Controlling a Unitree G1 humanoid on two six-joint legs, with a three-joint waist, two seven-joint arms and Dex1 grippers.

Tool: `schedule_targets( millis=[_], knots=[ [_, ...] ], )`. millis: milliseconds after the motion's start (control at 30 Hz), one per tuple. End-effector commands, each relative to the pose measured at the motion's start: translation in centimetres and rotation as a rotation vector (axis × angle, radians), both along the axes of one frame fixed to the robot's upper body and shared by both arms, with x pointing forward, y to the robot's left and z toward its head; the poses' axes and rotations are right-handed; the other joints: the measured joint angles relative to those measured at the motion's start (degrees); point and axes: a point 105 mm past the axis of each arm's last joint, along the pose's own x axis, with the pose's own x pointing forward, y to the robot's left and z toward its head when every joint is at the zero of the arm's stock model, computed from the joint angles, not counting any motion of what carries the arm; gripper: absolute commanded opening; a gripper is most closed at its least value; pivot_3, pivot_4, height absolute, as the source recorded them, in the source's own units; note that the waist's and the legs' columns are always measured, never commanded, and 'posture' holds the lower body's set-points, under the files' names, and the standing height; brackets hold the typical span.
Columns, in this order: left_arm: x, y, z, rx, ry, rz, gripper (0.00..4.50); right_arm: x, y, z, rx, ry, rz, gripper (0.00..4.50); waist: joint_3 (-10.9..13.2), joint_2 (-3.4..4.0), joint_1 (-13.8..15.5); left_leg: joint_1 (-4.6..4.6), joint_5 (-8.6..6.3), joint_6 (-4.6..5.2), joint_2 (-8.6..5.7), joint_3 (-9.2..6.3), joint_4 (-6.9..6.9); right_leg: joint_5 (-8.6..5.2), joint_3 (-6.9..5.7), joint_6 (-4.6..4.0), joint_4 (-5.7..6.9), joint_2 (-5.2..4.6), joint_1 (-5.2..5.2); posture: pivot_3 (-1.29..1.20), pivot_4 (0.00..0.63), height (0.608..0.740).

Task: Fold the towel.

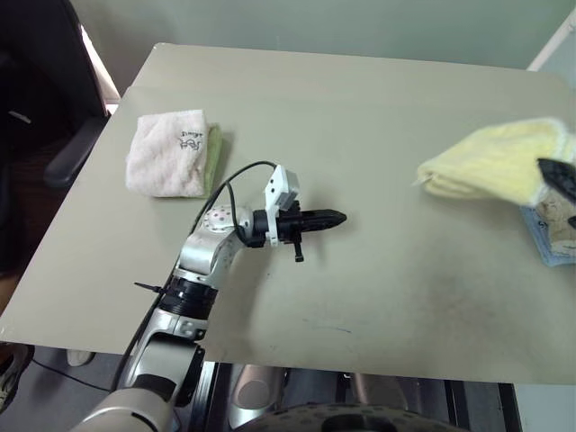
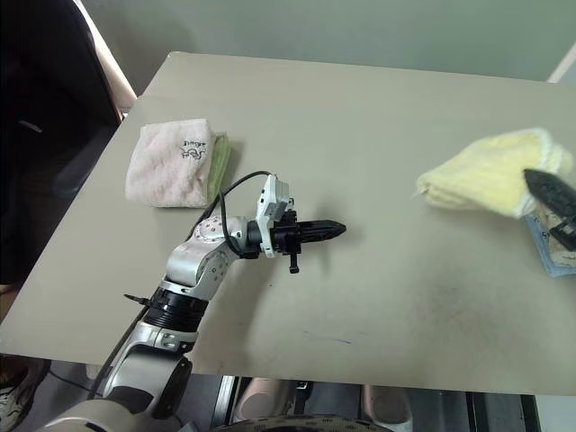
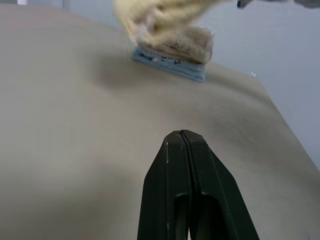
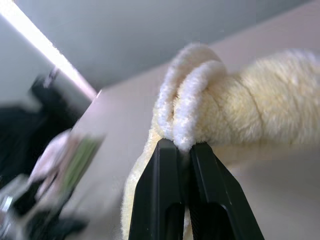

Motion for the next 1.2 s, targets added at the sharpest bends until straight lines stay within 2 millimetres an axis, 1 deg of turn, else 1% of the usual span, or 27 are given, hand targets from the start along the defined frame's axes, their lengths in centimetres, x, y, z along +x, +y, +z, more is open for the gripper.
schedule_targets(
  millis=[33, 67, 100, 133, 167, 200, 233, 300, 367, 467, 600, 1167, 1200],
  knots=[
    [0.3, -0.6, 1.1, -0.022, -0.052, -0.016, 0.00, 0.0, -3.3, 1.8, 0.017, -0.097, -0.224, 0.04, 0.0, 0.03, 0.1, -0.01, -0.01, 0.03, -0.01, 0.00, 0.00, 0.06, 0.00, -0.07, 0.00, -0.02, 0.00, 0.00, 0.150, 0.728],
    [0.3, -0.7, 1.1, -0.026, -0.053, -0.015, 0.00, 0.1, -4.6, 1.9, 0.027, -0.126, -0.307, 0.04, 0.0, 0.02, 0.0, -0.01, -0.04, 0.07, -0.02, 0.01, 0.00, 0.08, -0.01, -0.07, 0.00, -0.04, 0.00, 0.00, 0.150, 0.728],
    [0.4, -0.8, 1.1, -0.029, -0.054, -0.015, 0.00, 0.1, -5.4, 1.9, 0.034, -0.150, -0.363, 0.04, 0.0, 0.02, 0.0, -0.01, -0.06, 0.11, -0.02, 0.01, 0.02, 0.09, -0.04, -0.09, -0.01, -0.05, 0.00, 0.00, 0.150, 0.728],
    [0.4, -0.8, 1.1, -0.030, -0.056, -0.015, 0.00, 0.2, -6.2, 1.7, 0.055, -0.152, -0.411, 0.04, 0.0, 0.03, 0.0, -0.02, -0.08, 0.13, -0.01, 0.01, 0.02, 0.12, -0.04, -0.11, -0.02, -0.06, 0.00, 0.00, 0.150, 0.728],
    [0.4, -0.9, 1.0, -0.030, -0.057, -0.015, 0.00, 0.2, -6.6, 1.6, 0.069, -0.151, -0.434, 0.04, 0.0, 0.09, 0.0, -0.01, -0.10, 0.17, -0.03, 0.02, 0.05, 0.14, -0.05, -0.13, -0.02, -0.08, 0.00, 0.00, 0.150, 0.728],
    [0.5, -0.9, 1.0, -0.032, -0.057, -0.009, 0.00, 0.1, -7.8, 1.4, 0.095, -0.167, -0.487, 0.04, 0.0, 0.10, 0.0, -0.01, -0.11, 0.21, -0.06, 0.03, 0.04, 0.15, -0.05, -0.12, -0.02, -0.11, 0.00, 0.00, 0.150, 0.728],
    [0.5, -0.9, 0.8, -0.031, -0.058, -0.006, 0.00, 0.0, -8.9, 1.2, 0.126, -0.179, -0.539, 0.04, 0.0, 0.10, 0.0, -0.01, -0.12, 0.21, -0.05, 0.03, 0.04, 0.15, -0.05, -0.11, -0.02, -0.11, 0.00, 0.00, 0.150, 0.728],
    [0.6, -0.9, 0.6, -0.027, -0.063, -0.002, 0.00, -0.2, -10.4, 0.6, 0.164, -0.195, -0.619, 0.04, 0.0, 0.15, 0.0, -0.01, -0.13, 0.22, -0.05, 0.04, 0.03, 0.15, -0.07, -0.10, -0.02, -0.12, 0.00, 0.00, 0.150, 0.728],
    [0.5, -1.0, 0.5, -0.024, -0.067, -0.003, 0.00, 0.0, -11.4, -0.5, 0.178, -0.167, -0.676, 0.04, 0.0, 0.19, 0.0, -0.01, -0.13, 0.22, -0.04, 0.04, 0.03, 0.15, -0.07, -0.10, -0.02, -0.12, 0.00, 0.00, 0.150, 0.728],
    [0.6, -1.0, 0.5, -0.025, -0.070, -0.003, 0.00, 0.2, -11.5, -1.4, 0.144, -0.156, -0.686, 0.04, 0.0, 0.31, 0.0, -0.01, -0.13, 0.22, -0.04, 0.04, 0.02, 0.16, -0.09, -0.11, -0.02, -0.12, -0.01, 0.00, 0.150, 0.728],
    [0.6, -1.0, 0.5, -0.025, -0.071, -0.003, 0.00, 0.2, -11.5, -1.4, 0.137, -0.162, -0.688, 0.04, 0.0, 0.46, -0.1, -0.01, -0.12, 0.21, -0.04, 0.05, 0.02, 0.17, -0.09, -0.13, -0.02, -0.12, 0.00, 0.00, 0.150, 0.728],
    [0.6, -1.0, 0.5, -0.026, -0.071, -0.004, 0.00, 0.2, -11.6, -1.4, 0.134, -0.165, -0.688, 0.04, 0.0, 0.47, -0.1, -0.01, -0.10, 0.17, -0.04, 0.04, 0.02, 0.17, -0.09, -0.15, -0.01, -0.12, 0.00, 0.00, 0.150, 0.728],
    [0.6, -1.0, 0.5, -0.027, -0.071, -0.002, 0.00, 0.2, -11.7, -1.7, 0.151, -0.154, -0.695, 0.04, 0.0, 0.47, -0.1, -0.01, -0.10, 0.17, -0.04, 0.05, 0.02, 0.17, -0.09, -0.15, -0.01, -0.12, 0.00, 0.00, 0.150, 0.728]
  ],
)
